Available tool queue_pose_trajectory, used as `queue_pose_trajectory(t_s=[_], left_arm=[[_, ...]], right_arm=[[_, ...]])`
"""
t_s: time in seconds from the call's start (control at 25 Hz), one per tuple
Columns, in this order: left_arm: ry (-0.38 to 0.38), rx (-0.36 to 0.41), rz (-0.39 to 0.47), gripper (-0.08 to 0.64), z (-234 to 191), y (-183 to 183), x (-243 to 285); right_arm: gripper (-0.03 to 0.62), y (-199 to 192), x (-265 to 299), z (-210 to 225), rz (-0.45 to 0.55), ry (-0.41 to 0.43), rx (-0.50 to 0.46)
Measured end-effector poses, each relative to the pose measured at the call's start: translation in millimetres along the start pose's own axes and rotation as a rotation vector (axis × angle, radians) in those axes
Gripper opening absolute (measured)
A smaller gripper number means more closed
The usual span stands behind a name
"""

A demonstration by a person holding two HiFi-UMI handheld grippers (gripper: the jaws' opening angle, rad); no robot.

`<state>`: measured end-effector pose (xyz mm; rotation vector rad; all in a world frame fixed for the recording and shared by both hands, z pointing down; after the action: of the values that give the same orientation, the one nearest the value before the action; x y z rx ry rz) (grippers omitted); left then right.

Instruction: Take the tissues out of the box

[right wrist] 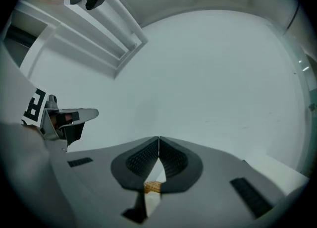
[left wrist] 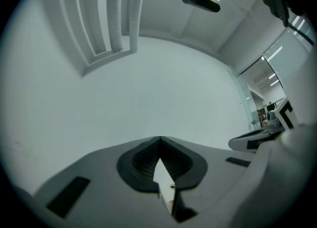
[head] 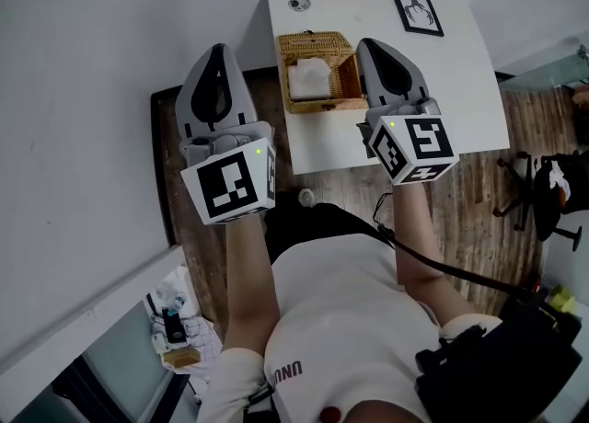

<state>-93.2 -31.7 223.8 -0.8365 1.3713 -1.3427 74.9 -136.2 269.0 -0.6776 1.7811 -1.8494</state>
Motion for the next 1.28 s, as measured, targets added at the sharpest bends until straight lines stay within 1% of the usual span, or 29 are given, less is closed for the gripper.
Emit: queue_pose_trajectory(t_s=[0.12,0.24,0.48,0.6,0.68,0.88,1.12,1.2,1.28], left_arm=[[0.006,0.011,-0.006,0.009,-0.9,-1.2,4.3],[0.000,0.000,-0.016,0.009,0.4,-4.3,10.1],[-0.042,-0.005,-0.020,0.009,7.8,-11.4,30.3],[-0.068,-0.018,-0.025,0.009,7.1,-16.0,46.6],[-0.090,-0.022,-0.030,0.009,6.6,-19.2,57.8],[-0.131,-0.041,-0.046,0.009,2.8,-32.9,78.4],[-0.163,-0.069,-0.081,0.009,1.0,-53.5,96.2],[-0.175,-0.082,-0.093,0.009,1.5,-59.6,102.2],[-0.190,-0.098,-0.113,0.009,3.8,-68.4,104.7]], right_arm=[[0.020,-3.5,4.3,2.8,-0.007,0.008,0.011],[0.020,-9.5,8.8,8.5,-0.019,-0.001,0.030],[0.020,-18.9,19.0,18.4,-0.053,-0.023,0.044],[0.020,-27.5,26.6,27.5,-0.078,-0.051,0.094],[0.021,-33.3,33.6,30.6,-0.103,-0.048,0.111],[0.021,-54.4,46.2,29.8,-0.182,-0.037,0.115],[0.021,-81.7,55.5,32.3,-0.292,-0.059,0.119],[0.021,-88.0,60.9,31.2,-0.321,-0.033,0.132],[0.022,-96.0,64.3,26.7,-0.356,0.012,0.145]])
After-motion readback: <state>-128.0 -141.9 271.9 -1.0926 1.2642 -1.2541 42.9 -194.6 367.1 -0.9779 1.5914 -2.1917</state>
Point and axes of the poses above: the fingertips, and each gripper's own axes: x forward along the fingers, z to its right, y out of its top, the point moved 2 cm from there along -x, backward along the fingers, and after that the axes turned 1 degree about x, right-handed, at the moved point
